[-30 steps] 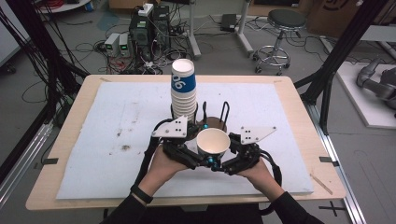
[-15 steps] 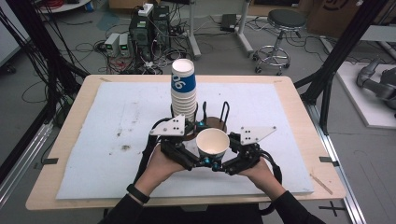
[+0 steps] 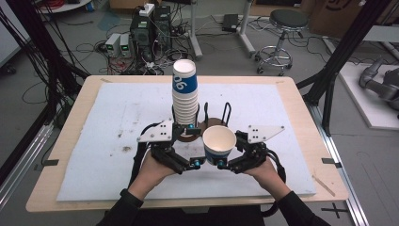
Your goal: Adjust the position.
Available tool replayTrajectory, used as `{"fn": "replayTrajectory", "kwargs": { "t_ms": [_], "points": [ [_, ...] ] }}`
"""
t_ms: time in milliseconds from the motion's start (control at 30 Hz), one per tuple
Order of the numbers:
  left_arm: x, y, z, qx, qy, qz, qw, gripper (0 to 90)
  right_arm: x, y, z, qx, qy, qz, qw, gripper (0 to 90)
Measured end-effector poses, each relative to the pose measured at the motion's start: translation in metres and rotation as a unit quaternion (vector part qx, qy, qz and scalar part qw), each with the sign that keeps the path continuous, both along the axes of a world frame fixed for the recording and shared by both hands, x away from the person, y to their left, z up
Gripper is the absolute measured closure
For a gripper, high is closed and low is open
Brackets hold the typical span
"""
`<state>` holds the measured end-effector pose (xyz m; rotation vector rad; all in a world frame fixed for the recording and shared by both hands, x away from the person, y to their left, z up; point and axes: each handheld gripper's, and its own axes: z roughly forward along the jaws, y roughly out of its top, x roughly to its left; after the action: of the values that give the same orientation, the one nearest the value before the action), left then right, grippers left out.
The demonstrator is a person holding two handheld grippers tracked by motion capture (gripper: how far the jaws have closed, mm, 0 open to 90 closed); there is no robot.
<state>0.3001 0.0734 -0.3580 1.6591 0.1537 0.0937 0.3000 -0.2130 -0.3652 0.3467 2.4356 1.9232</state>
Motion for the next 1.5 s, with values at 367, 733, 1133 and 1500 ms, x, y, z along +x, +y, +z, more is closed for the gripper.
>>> {"fn": "replayTrajectory", "kwargs": {
  "t_ms": [367,733,1133,1500],
  "points": [
    [0.0,-0.012,-0.026,0.025,0.026,0.005,0.9993,9.3,0.0,-0.001,0.0,0.011,0.003,-0.004,0.9999,25.5],
    [-0.007,-0.031,-0.039,0.036,0.041,0.011,0.9985,11.1,-0.003,0.006,-0.002,0.017,0.003,0.002,0.9998,25.5],
    [-0.009,-0.032,-0.04,0.023,0.037,0.002,0.999,29.2,-0.006,0.013,-0.006,0.012,0.006,0.009,0.9999,25.5],
    [-0.009,-0.034,-0.045,0.032,0.044,-0.002,0.9985,29.6,-0.007,0.013,-0.002,0.013,0.01,0.008,0.9998,17.8]
  ]
}}
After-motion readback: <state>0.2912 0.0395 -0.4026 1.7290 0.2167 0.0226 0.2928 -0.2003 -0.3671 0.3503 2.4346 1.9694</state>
